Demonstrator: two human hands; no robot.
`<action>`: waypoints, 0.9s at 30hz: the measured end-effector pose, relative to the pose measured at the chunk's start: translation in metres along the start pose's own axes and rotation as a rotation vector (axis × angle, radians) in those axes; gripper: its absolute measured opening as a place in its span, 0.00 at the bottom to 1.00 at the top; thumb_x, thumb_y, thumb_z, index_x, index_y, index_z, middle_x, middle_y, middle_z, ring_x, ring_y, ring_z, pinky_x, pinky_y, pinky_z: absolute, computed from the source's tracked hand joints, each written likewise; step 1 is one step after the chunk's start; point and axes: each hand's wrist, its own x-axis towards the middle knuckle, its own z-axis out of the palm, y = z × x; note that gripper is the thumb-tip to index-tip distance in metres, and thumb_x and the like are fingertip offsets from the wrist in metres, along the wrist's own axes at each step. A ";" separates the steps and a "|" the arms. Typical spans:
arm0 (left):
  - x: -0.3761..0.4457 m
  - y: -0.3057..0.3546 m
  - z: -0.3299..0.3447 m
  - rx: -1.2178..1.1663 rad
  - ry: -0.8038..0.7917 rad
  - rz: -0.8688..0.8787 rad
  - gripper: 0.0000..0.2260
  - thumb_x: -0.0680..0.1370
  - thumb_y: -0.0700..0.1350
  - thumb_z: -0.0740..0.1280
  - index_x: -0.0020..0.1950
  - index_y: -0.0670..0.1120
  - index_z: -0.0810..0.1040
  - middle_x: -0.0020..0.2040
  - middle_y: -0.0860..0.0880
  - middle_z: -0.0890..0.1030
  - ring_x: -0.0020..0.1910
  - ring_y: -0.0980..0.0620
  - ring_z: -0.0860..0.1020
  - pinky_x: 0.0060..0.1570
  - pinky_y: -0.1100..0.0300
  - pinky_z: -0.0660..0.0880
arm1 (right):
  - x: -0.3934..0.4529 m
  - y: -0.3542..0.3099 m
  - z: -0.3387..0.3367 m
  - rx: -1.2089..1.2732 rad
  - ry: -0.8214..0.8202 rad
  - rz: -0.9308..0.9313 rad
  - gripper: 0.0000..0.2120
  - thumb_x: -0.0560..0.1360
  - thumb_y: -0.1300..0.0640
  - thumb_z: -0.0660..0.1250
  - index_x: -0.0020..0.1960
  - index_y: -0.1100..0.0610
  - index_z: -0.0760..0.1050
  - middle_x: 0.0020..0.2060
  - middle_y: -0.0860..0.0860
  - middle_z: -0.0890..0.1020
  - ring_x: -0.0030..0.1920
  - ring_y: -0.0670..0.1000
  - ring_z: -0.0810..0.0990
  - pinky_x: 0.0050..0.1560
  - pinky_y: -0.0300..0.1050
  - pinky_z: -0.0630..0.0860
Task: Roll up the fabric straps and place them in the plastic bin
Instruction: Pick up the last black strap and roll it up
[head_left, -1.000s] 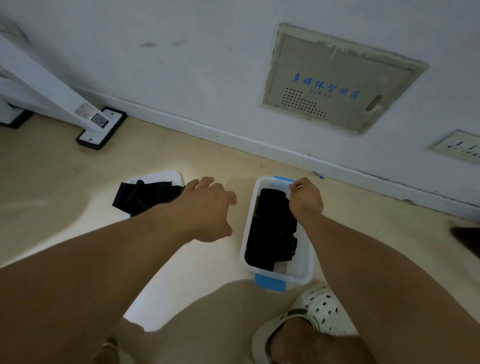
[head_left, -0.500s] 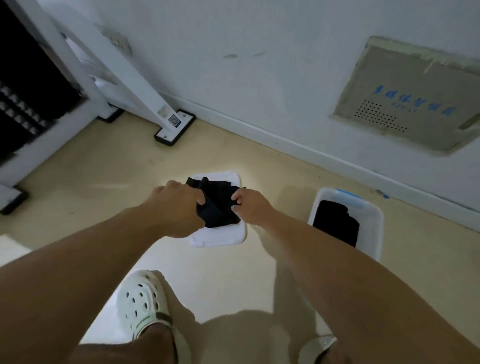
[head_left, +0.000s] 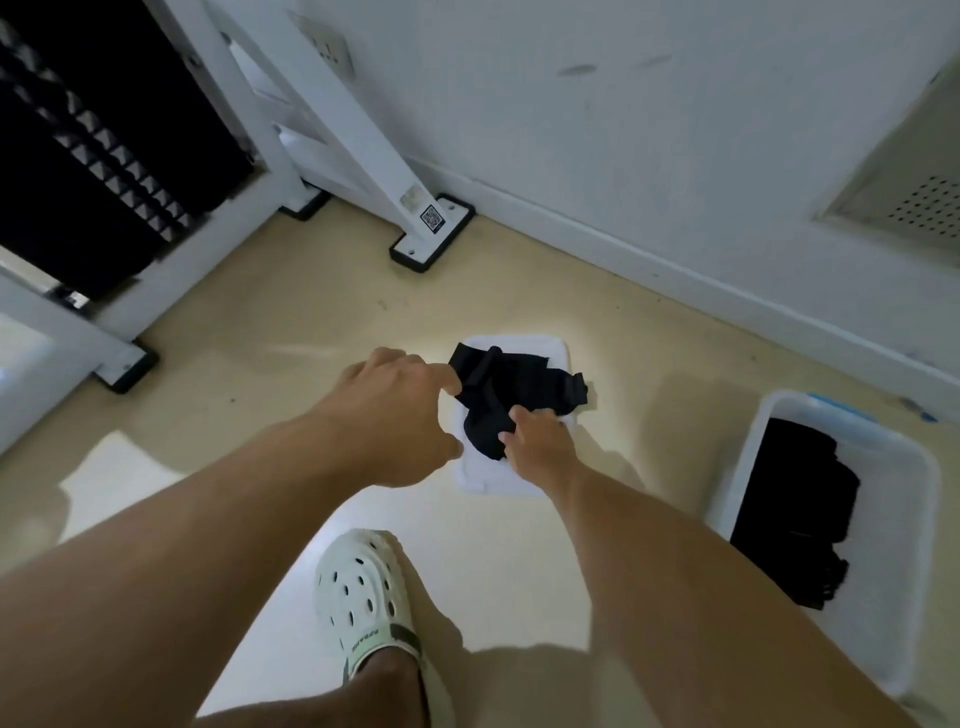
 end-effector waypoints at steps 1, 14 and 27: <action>-0.001 0.001 -0.003 -0.003 -0.003 -0.001 0.26 0.80 0.57 0.69 0.76 0.56 0.68 0.71 0.50 0.73 0.77 0.48 0.61 0.72 0.52 0.63 | -0.002 -0.004 -0.002 0.110 0.031 -0.018 0.10 0.83 0.51 0.60 0.59 0.57 0.69 0.46 0.56 0.77 0.53 0.58 0.76 0.49 0.49 0.72; -0.024 0.009 -0.035 -0.145 0.183 0.030 0.34 0.78 0.47 0.74 0.80 0.54 0.61 0.77 0.48 0.69 0.74 0.44 0.69 0.70 0.47 0.69 | -0.074 -0.069 -0.210 0.474 0.328 -0.259 0.07 0.81 0.51 0.64 0.49 0.55 0.71 0.37 0.50 0.80 0.38 0.51 0.79 0.40 0.45 0.75; -0.073 0.060 -0.038 -0.694 0.211 0.173 0.58 0.66 0.54 0.84 0.84 0.52 0.48 0.80 0.49 0.64 0.78 0.47 0.66 0.72 0.51 0.69 | -0.231 -0.104 -0.363 0.808 0.121 -0.326 0.06 0.83 0.58 0.65 0.48 0.58 0.75 0.36 0.52 0.80 0.32 0.49 0.77 0.31 0.44 0.72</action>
